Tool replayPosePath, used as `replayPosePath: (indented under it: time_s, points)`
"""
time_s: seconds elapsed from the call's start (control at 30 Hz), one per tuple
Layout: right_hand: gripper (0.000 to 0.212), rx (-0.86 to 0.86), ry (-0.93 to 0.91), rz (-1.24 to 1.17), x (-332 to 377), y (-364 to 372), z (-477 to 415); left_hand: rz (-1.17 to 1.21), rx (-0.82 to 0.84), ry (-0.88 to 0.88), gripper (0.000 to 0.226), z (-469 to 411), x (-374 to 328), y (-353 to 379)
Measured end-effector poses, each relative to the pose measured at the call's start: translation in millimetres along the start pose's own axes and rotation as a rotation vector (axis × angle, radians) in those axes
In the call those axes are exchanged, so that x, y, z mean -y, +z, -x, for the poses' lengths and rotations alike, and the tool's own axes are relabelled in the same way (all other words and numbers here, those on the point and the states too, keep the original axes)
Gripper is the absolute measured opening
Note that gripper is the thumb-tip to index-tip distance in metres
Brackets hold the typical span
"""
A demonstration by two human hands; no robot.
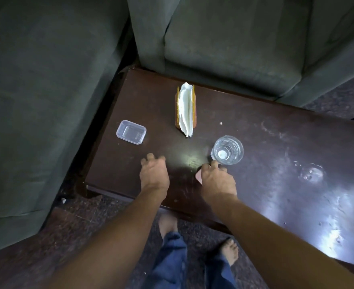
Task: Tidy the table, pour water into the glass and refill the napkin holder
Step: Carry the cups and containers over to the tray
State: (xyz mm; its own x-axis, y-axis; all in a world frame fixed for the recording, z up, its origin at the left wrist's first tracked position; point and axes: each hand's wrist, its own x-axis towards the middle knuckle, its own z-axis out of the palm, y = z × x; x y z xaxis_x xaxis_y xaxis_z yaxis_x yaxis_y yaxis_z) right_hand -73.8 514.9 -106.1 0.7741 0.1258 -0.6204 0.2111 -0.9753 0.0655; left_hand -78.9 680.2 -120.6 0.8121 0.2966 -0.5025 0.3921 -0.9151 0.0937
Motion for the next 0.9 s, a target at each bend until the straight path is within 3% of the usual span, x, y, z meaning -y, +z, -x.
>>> replayPosePath:
  time_s: [0.27,0.57,0.77,0.9]
  points:
    - [0.062,-0.013,-0.041,-0.033,-19.7,24.9,13.2,0.128,-0.031,0.085,0.037,19.1,-31.6,25.2]
    - [0.066,-0.095,-0.088,-0.143,-7.7,36.3,10.3,0.302,-0.233,0.138,0.038,22.9,-13.1,26.4]
    - [0.069,-0.268,-0.123,-0.35,46.7,-10.4,-11.7,0.37,-0.445,0.083,0.039,0.3,27.9,-16.4]
    - [0.072,-0.371,-0.136,-0.44,90.2,-47.5,-35.1,0.433,-0.502,0.045,0.039,-30.3,57.3,-46.1]
